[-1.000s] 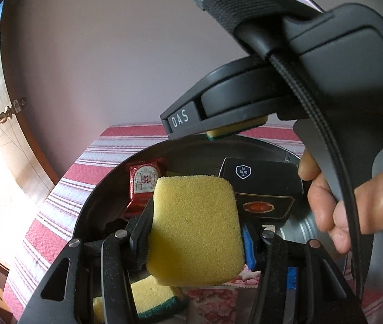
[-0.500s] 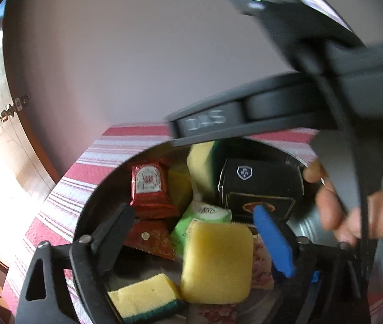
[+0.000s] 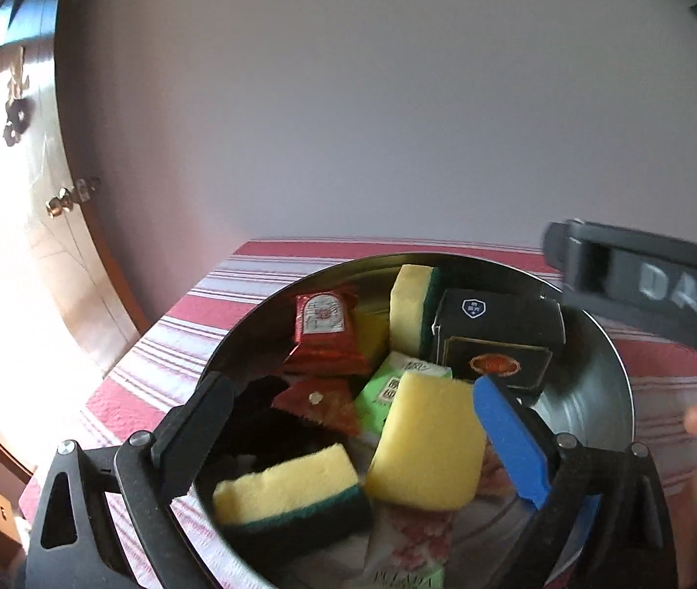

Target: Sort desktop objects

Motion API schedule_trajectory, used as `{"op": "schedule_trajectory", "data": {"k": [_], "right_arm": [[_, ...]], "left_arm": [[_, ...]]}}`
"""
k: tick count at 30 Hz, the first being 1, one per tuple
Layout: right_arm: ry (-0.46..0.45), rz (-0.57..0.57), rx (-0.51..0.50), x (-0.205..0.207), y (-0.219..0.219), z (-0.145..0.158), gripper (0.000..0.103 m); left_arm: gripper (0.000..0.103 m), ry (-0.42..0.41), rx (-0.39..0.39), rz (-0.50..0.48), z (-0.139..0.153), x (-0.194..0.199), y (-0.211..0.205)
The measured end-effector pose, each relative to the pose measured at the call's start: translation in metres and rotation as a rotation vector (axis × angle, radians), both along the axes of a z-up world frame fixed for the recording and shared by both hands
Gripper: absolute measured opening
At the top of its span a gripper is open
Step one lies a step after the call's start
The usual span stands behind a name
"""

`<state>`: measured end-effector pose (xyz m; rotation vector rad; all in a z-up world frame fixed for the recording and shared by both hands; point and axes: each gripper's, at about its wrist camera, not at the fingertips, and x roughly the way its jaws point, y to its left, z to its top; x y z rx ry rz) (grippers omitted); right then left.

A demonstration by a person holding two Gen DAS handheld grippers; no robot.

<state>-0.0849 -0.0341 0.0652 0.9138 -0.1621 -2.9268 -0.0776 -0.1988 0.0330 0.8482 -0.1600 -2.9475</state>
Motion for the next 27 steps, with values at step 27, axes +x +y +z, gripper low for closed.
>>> {"op": "schedule_trajectory", "data": {"k": [27], "right_arm": [[0.232, -0.09, 0.072, 0.142, -0.011, -0.013, 0.103]], "left_arm": [[0.103, 0.083, 0.045, 0.062, 0.004, 0.066, -0.019]]}}
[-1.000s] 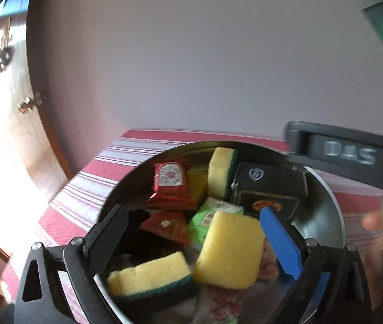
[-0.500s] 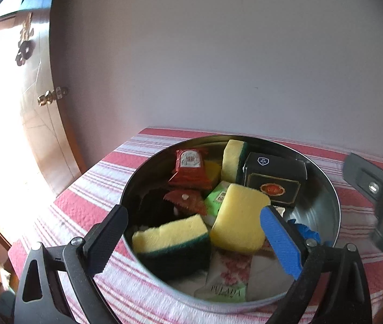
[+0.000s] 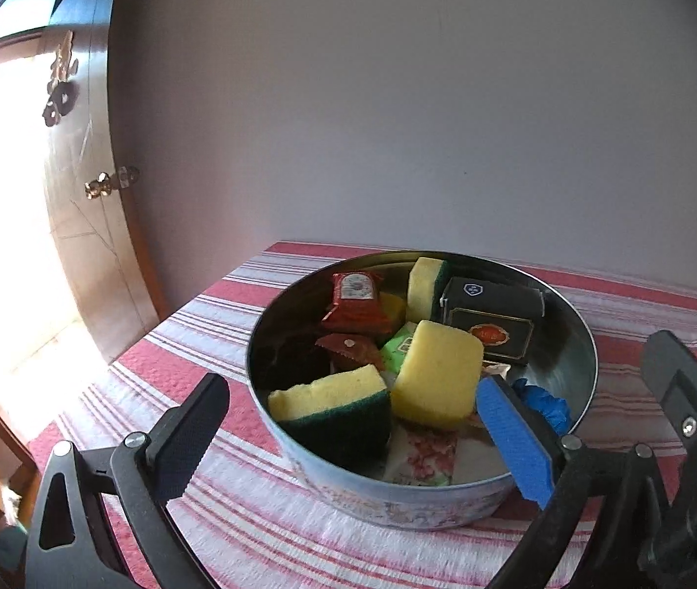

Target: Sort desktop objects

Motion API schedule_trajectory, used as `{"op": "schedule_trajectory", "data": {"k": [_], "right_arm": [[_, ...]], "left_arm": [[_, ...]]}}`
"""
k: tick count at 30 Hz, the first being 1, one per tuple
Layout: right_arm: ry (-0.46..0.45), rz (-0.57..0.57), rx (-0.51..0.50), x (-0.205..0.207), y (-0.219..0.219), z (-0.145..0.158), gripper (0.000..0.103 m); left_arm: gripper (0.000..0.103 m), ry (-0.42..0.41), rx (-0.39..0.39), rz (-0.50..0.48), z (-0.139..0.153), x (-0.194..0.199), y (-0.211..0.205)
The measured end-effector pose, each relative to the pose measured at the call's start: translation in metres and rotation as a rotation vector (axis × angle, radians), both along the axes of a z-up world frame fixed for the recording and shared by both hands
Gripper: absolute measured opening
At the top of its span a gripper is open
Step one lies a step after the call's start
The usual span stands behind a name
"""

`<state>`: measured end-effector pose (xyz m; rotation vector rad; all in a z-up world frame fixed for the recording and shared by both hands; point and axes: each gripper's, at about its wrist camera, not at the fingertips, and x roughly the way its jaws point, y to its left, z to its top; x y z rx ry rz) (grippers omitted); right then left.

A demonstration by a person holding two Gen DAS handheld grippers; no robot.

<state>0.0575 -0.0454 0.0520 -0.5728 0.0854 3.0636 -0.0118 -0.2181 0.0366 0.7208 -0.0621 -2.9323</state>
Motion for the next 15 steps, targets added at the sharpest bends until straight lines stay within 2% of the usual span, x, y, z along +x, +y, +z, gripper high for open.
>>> {"op": "schedule_trajectory", "data": {"k": [3, 10, 15], "right_arm": [[0.014, -0.01, 0.017, 0.006, 0.0, 0.003, 0.103], [0.017, -0.012, -0.011, 0.012, 0.004, 0.006, 0.103], [0.017, -0.022, 0.009, 0.019, 0.004, 0.01, 0.103]], "left_arm": [[0.103, 0.006, -0.021, 0.025, 0.003, 0.003, 0.0], [0.103, -0.043, -0.005, 0.021, 0.003, 0.002, -0.003], [0.103, -0.068, -0.044, 0.048, 0.003, 0.003, 0.0]]}}
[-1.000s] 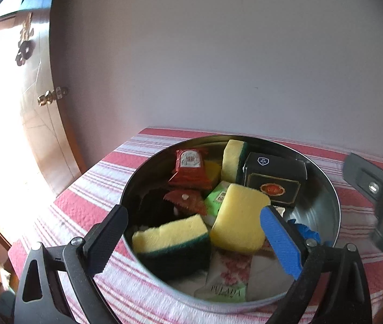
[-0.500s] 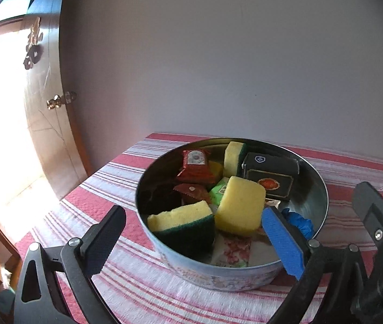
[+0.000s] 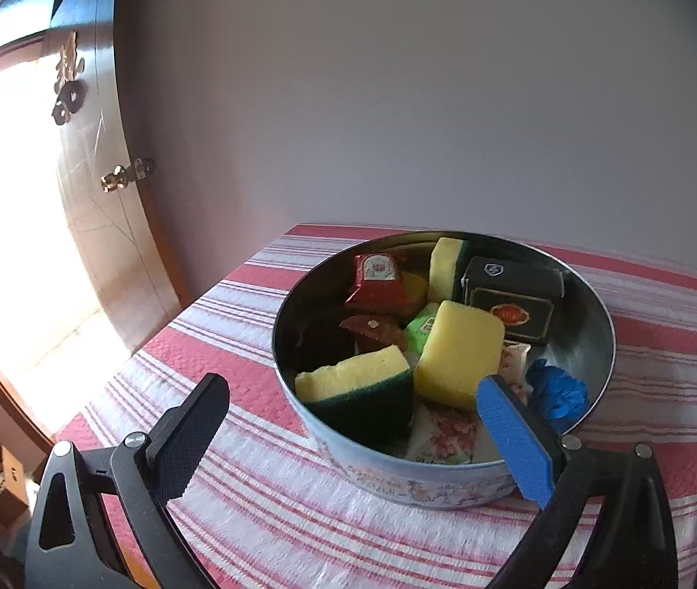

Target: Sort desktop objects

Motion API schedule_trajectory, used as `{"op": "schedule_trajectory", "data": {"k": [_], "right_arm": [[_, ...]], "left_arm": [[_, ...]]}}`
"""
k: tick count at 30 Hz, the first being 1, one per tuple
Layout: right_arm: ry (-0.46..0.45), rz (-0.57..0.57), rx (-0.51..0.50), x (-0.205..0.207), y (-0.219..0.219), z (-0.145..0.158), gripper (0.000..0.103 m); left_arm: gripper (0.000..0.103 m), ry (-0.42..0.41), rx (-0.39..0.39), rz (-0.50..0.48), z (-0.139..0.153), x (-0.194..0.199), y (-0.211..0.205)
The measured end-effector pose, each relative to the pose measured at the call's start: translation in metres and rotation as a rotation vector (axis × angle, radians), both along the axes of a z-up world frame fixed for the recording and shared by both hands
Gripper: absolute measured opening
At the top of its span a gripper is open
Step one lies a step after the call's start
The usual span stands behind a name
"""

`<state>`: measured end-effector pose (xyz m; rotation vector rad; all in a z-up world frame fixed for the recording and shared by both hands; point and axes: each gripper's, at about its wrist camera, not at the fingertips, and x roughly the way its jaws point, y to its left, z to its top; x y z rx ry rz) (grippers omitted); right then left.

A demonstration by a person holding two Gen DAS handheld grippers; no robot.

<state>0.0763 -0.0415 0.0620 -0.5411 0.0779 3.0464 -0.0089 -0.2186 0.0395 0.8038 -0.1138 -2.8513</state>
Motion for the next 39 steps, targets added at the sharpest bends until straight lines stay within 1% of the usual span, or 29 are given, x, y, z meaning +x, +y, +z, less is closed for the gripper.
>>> {"op": "schedule_trajectory", "data": {"k": [4, 9, 12, 15, 23, 27, 31, 34, 39], "right_arm": [[-0.001, -0.001, -0.016, 0.003, 0.003, 0.0, 0.103], [-0.004, 0.009, -0.051, 0.004, 0.006, 0.001, 0.103], [0.005, 0.011, -0.051, 0.007, 0.002, 0.004, 0.103], [0.013, 0.011, -0.04, 0.008, -0.003, 0.006, 0.103], [0.029, 0.018, -0.029, 0.009, -0.011, 0.01, 0.103], [0.025, 0.015, -0.014, 0.003, -0.016, 0.009, 0.103], [0.012, 0.017, -0.021, 0.0, -0.013, 0.005, 0.103], [0.011, 0.012, -0.028, -0.001, -0.01, 0.004, 0.103], [0.007, 0.007, -0.032, -0.004, -0.006, 0.003, 0.103]], "left_arm": [[0.103, 0.017, 0.008, -0.014, 0.003, 0.008, -0.003], [0.103, 0.046, 0.065, -0.063, 0.008, 0.018, -0.008], [0.102, 0.069, 0.111, -0.1, 0.012, 0.023, -0.012], [0.102, 0.074, 0.135, -0.091, 0.015, 0.024, -0.016], [0.103, 0.078, 0.102, -0.037, 0.013, 0.021, -0.025], [0.103, 0.093, 0.048, -0.007, 0.013, 0.019, -0.022], [0.103, 0.095, -0.007, -0.016, 0.011, 0.016, -0.016], [0.103, 0.073, -0.012, -0.029, 0.009, 0.012, -0.012], [0.103, 0.045, 0.008, -0.042, 0.007, 0.007, -0.01]]}}
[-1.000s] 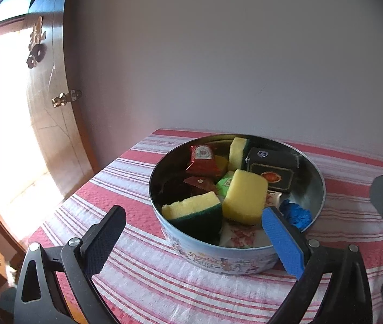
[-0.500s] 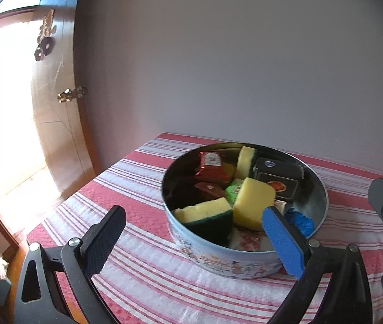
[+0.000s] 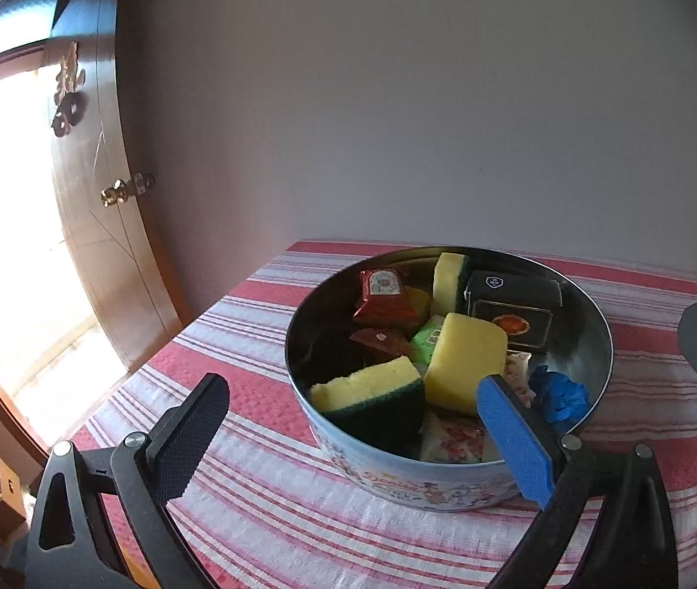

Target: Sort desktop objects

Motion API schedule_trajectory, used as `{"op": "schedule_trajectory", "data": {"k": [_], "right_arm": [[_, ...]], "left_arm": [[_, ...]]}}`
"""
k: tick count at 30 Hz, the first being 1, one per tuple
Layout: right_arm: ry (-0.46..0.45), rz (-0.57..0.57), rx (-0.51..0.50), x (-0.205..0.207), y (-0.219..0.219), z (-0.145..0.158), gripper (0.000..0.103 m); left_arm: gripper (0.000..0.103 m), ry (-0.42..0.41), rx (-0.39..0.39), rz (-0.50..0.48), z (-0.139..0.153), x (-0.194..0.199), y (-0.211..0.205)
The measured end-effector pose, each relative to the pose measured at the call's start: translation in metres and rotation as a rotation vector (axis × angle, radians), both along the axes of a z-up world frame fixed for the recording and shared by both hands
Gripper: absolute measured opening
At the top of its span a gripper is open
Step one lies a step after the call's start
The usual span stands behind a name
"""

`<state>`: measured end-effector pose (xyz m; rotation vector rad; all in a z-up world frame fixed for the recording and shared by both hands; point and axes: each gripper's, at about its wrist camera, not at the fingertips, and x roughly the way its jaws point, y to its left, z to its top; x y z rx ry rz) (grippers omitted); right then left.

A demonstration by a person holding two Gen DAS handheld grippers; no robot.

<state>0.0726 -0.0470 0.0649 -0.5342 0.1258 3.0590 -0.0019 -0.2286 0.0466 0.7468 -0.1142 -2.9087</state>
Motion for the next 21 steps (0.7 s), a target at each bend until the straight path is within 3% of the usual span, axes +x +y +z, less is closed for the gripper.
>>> {"op": "schedule_trajectory", "data": {"k": [21], "right_arm": [[-0.005, 0.01, -0.004, -0.003, 0.007, 0.0, 0.103]], "left_arm": [[0.102, 0.011, 0.04, -0.007, 0.008, -0.007, 0.0]]}}
